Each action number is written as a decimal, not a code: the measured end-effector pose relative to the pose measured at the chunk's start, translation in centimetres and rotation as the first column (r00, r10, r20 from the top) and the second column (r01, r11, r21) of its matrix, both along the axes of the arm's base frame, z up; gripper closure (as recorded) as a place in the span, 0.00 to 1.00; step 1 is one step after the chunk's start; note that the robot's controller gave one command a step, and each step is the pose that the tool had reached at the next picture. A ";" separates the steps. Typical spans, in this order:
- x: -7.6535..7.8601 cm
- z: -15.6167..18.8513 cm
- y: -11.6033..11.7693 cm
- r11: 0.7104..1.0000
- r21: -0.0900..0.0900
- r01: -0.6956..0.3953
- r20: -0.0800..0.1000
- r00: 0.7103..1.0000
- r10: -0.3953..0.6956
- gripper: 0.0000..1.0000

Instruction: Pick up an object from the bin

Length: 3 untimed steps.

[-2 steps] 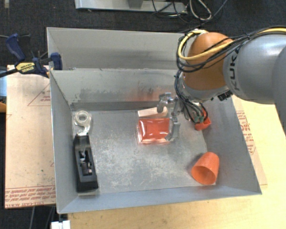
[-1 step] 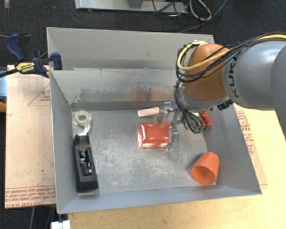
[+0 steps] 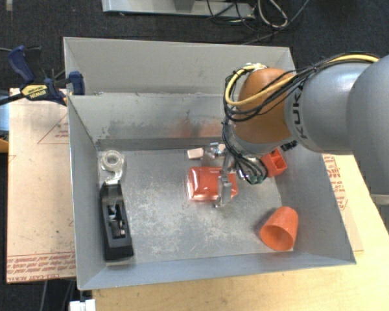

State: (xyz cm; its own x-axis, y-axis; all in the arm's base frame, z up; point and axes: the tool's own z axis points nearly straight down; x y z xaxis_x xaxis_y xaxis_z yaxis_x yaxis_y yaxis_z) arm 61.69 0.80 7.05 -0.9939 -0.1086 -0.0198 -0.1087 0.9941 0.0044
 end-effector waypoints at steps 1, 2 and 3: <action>-0.5 0.1 1.3 0.999 -0.001 -0.045 -0.004 0.999 0.045 1.00; -0.5 0.1 1.3 0.999 -0.001 -0.044 -0.004 0.999 0.044 1.00; -0.5 0.2 1.3 0.999 -0.001 -0.043 -0.004 0.999 0.043 1.00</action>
Offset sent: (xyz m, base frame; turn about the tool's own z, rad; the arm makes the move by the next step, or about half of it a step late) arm 0.0000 0.0000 0.0000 0.0000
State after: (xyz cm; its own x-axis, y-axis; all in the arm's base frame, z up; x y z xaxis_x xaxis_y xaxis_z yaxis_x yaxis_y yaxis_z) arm 61.21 2.09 7.26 -0.9883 -0.1517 -0.0163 -0.1518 0.9884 0.0041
